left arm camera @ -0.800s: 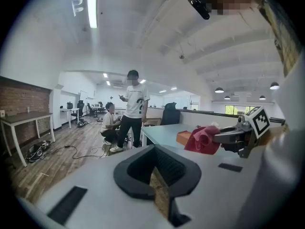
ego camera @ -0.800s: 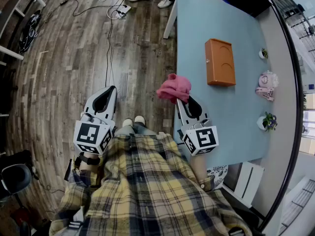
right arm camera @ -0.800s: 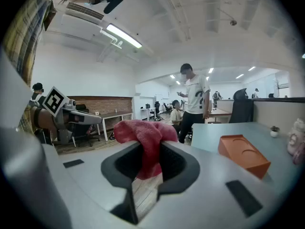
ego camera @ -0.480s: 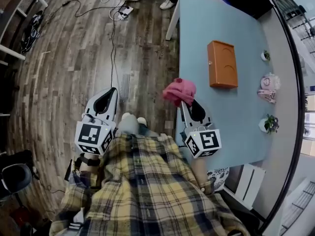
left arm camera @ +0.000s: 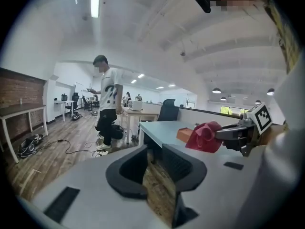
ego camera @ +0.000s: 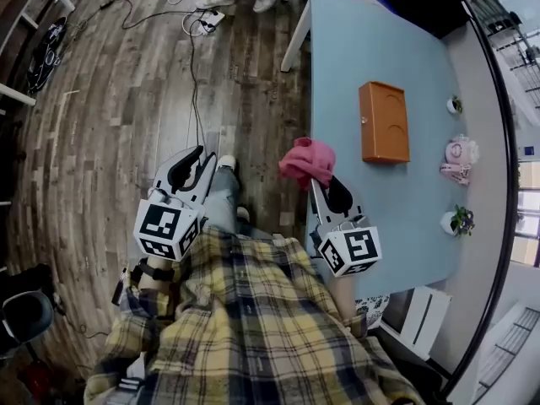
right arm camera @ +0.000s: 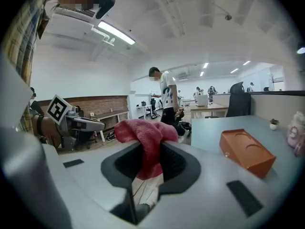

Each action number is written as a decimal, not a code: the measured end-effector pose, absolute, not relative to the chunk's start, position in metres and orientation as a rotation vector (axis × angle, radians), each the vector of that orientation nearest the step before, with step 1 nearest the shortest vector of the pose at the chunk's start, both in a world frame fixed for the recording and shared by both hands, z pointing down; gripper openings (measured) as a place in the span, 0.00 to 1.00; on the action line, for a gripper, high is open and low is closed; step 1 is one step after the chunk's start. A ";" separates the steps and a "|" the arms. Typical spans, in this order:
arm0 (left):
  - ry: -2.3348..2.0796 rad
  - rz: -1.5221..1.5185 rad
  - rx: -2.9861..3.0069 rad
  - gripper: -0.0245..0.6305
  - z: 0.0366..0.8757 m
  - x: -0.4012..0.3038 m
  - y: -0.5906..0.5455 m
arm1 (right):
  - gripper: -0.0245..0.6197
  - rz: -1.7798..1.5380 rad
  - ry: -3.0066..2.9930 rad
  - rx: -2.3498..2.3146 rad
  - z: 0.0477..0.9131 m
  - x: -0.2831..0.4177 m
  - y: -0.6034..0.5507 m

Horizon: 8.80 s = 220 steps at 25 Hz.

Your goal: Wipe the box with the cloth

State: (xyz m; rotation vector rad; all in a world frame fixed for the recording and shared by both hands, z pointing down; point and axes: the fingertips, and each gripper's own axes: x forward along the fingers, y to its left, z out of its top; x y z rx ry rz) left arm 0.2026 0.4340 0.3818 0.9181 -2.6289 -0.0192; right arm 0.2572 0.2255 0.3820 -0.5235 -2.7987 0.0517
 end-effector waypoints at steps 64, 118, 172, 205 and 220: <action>-1.919 0.150 1.920 0.37 0.392 -0.181 0.059 | 0.17 0.370 -2.704 0.798 0.387 0.025 -0.064; -0.814 0.481 2.450 0.34 0.465 -0.004 -0.087 | 0.17 0.534 -2.335 1.538 0.401 0.128 -0.091; -0.805 0.485 2.362 0.28 0.507 0.006 -0.079 | 0.17 0.124 -2.295 0.693 0.485 0.010 -0.143; -0.836 0.480 2.358 0.28 0.508 0.005 -0.079 | 0.17 0.042 -1.988 0.821 0.496 0.125 -0.129; -0.853 0.474 2.360 0.28 0.509 0.005 -0.079 | 0.17 0.123 -1.819 0.980 0.495 0.210 -0.123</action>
